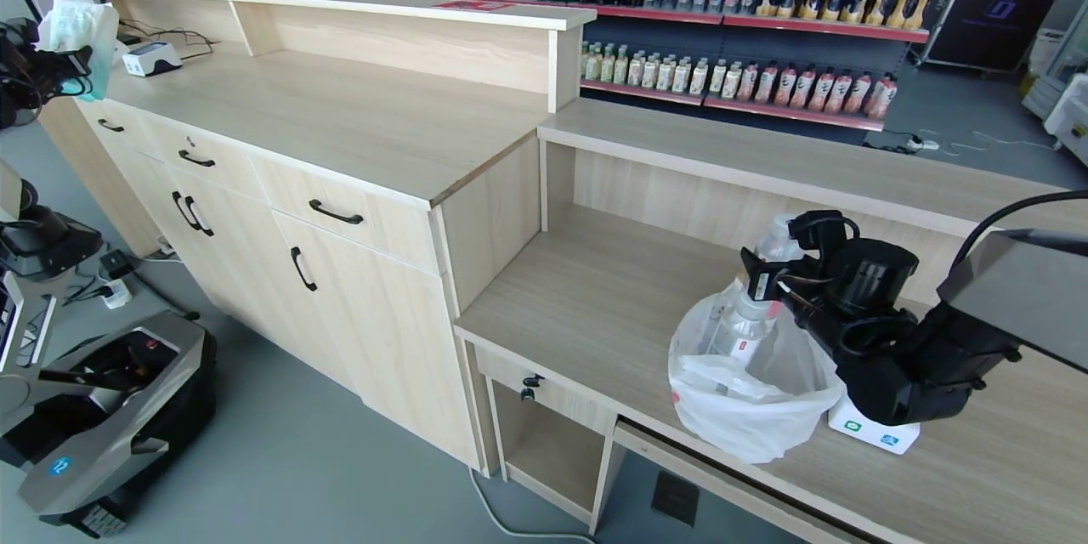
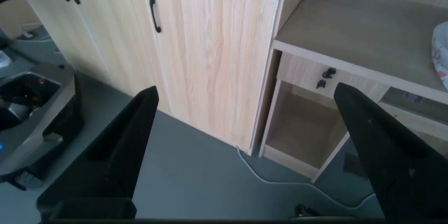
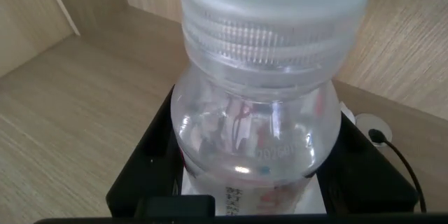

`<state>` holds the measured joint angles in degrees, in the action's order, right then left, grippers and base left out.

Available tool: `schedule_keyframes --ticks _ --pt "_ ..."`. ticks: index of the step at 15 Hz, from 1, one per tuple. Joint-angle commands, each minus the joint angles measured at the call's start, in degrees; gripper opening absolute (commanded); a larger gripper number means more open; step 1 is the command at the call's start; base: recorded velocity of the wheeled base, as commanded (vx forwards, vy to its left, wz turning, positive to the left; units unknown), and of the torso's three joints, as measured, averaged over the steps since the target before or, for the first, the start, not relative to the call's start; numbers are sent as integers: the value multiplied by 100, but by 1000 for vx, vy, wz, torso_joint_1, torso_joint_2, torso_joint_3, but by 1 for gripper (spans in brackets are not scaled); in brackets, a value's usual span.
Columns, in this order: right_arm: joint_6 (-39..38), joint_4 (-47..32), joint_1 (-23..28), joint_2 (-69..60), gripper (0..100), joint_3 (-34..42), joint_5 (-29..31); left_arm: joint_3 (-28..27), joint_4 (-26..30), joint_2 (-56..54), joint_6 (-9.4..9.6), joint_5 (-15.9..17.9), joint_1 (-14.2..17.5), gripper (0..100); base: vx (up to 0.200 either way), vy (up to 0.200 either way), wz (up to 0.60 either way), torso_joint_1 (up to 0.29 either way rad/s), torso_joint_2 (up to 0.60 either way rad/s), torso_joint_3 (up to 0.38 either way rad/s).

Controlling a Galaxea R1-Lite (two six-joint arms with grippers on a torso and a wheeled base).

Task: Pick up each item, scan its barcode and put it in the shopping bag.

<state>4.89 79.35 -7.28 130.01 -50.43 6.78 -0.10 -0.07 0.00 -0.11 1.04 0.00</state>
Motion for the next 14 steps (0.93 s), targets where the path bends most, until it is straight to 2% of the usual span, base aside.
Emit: schedule_keyframes --ticks 1,7,14 --pt "-23 90 -2 -187 0 7 -54 1 -1 0 2 2 0 100 0 0 0 0 0 0" --pt "-111 -297 -37 -679 0 60 -238 1 -1 9 2 2 0 100 0 0 0 0 0 0" --pt "-49 -359 -2 -925 0 297 -309 1 -1 0 2 2 0 100 0 0 0 0 0 0"
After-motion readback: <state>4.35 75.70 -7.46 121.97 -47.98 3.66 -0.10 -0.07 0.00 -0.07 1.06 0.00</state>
